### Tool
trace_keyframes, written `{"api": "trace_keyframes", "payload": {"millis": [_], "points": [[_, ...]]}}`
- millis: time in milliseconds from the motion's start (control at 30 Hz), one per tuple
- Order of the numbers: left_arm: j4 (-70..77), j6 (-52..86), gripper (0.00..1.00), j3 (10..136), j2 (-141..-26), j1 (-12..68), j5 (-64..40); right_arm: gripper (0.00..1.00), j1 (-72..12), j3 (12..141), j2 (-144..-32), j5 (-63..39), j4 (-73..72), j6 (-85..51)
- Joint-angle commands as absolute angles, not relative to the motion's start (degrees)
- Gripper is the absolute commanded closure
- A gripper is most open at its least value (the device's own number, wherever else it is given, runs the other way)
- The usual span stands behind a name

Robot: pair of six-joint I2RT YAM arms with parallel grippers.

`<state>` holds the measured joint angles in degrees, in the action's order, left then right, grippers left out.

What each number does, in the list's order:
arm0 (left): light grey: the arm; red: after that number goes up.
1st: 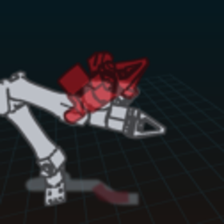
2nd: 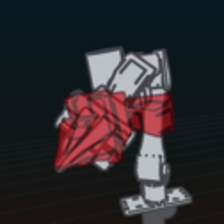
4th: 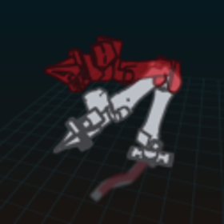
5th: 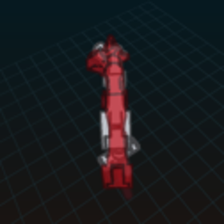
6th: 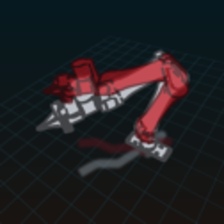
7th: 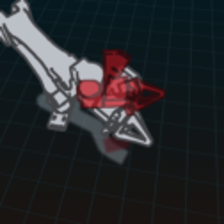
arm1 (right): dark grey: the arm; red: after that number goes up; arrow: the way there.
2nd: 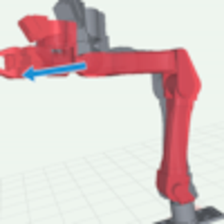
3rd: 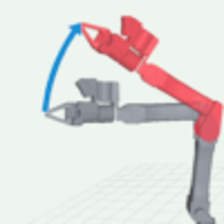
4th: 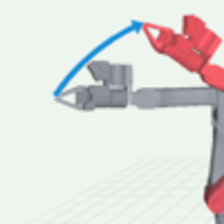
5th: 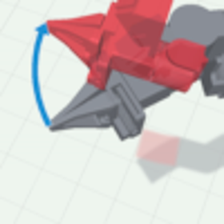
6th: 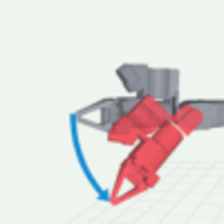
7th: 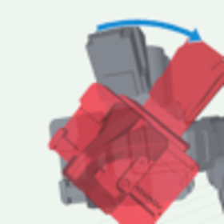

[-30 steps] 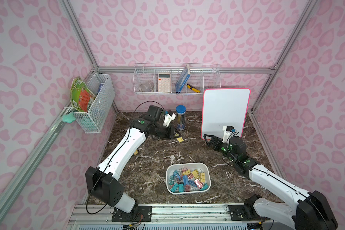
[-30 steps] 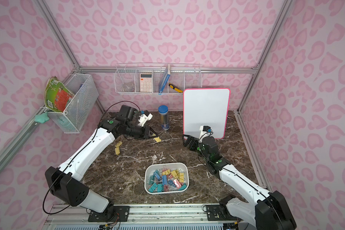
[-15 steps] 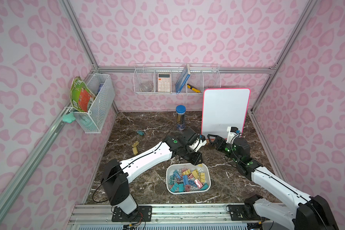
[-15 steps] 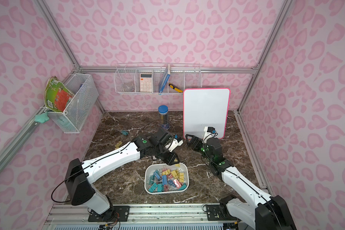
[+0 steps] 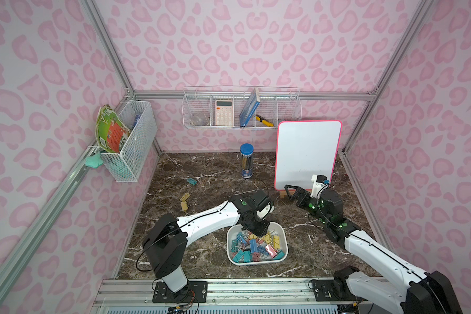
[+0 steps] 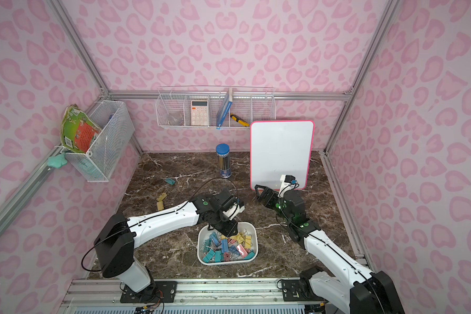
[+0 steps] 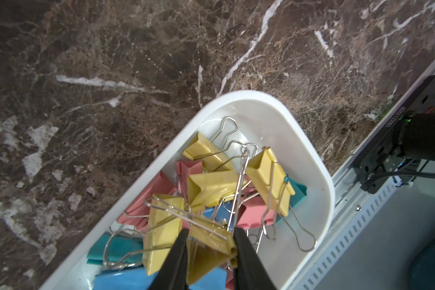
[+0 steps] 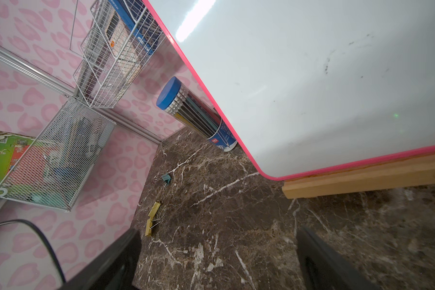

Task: Put the binder clips in the storage box
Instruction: Place the binder clip in the storage box.

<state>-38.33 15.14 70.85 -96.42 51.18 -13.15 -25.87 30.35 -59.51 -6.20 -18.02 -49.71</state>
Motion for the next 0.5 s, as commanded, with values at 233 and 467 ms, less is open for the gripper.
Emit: {"api": "trace_keyframes", "payload": {"millis": [233,467], "points": [[-38.42,16.24,0.56,72.29,-95.85,51.82,-11.52,0.01,-25.85,30.62,-59.42,-5.94,-18.19,-50.01],[-38.57,17.99,0.43,74.74,-90.16,50.79,-8.96,0.01,-25.93,30.46,-59.41,-6.15,-18.46,-50.23]]}}
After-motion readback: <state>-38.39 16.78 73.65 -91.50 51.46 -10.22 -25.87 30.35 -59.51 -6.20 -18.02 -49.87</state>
